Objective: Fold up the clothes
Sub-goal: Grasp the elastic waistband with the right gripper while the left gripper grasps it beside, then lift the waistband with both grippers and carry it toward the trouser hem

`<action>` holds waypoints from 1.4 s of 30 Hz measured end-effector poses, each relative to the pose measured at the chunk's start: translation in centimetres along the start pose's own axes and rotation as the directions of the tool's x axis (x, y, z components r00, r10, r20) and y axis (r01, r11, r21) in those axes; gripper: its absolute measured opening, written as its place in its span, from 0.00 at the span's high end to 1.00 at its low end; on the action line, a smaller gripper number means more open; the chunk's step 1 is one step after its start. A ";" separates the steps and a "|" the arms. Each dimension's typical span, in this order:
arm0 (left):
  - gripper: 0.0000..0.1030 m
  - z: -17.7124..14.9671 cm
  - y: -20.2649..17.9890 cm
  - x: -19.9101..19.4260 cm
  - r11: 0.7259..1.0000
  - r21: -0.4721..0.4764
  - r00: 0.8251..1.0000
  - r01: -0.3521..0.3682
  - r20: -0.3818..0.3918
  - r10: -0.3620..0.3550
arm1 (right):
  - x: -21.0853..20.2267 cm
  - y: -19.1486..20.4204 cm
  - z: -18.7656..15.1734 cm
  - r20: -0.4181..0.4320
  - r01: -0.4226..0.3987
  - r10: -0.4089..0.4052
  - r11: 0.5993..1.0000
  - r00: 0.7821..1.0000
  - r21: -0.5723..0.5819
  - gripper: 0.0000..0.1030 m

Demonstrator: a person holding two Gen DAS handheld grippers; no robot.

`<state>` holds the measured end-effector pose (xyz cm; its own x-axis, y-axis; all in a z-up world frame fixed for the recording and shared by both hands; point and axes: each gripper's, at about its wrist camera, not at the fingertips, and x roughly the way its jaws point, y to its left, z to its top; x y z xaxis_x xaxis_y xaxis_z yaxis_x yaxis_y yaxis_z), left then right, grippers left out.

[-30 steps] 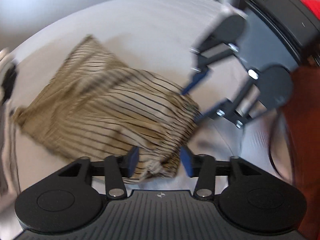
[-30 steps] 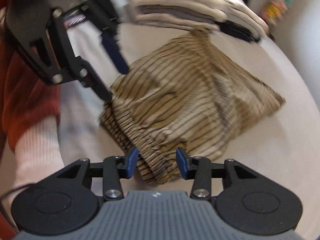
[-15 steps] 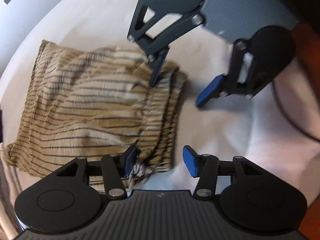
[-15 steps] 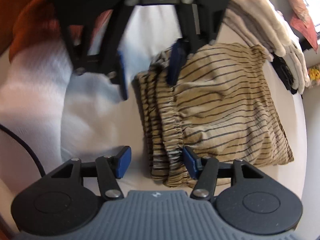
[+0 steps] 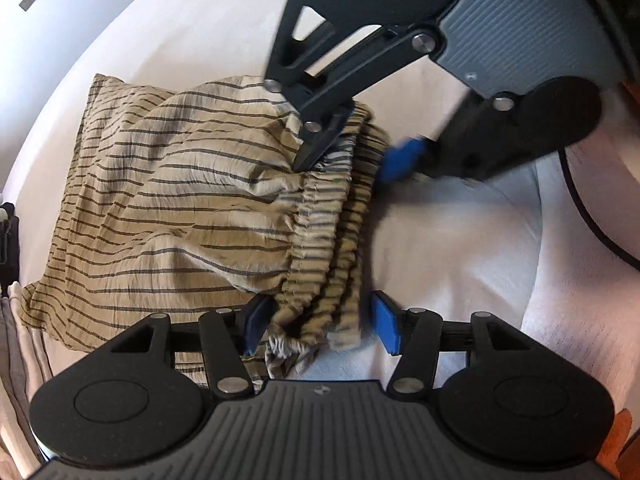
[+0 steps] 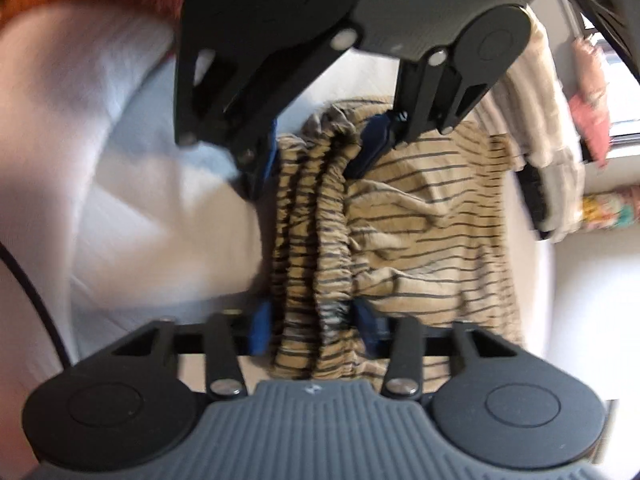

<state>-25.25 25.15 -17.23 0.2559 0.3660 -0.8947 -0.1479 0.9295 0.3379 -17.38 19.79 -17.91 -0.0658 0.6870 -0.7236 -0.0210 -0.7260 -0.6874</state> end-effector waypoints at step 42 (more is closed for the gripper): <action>0.80 -1.4 7.2 -7.4 0.880 -0.425 0.973 0.211 0.175 -0.149 | -2.7 -3.1 -1.1 0.015 0.068 -0.074 0.964 0.997 0.255 0.79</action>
<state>-29.58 29.04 -8.64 0.4382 0.2260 -0.8700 -0.4821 0.8760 -0.0152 -16.08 20.15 -13.90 -0.0786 0.7382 -0.6699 -0.2796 -0.6614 -0.6960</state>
